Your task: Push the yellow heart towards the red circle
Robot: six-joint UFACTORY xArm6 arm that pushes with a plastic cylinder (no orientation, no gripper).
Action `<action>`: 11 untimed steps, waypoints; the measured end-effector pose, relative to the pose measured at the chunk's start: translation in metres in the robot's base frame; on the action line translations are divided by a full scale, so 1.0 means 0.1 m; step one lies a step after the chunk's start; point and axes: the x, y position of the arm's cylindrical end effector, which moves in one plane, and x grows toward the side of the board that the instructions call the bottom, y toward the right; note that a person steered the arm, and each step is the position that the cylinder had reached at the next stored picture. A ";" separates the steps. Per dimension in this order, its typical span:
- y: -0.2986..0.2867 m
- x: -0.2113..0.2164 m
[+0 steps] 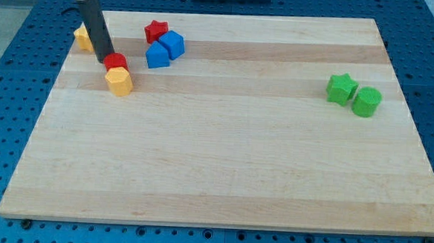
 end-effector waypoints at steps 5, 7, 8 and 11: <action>-0.84 -0.96; -0.72 -0.83; -0.62 -0.45; -0.61 1.68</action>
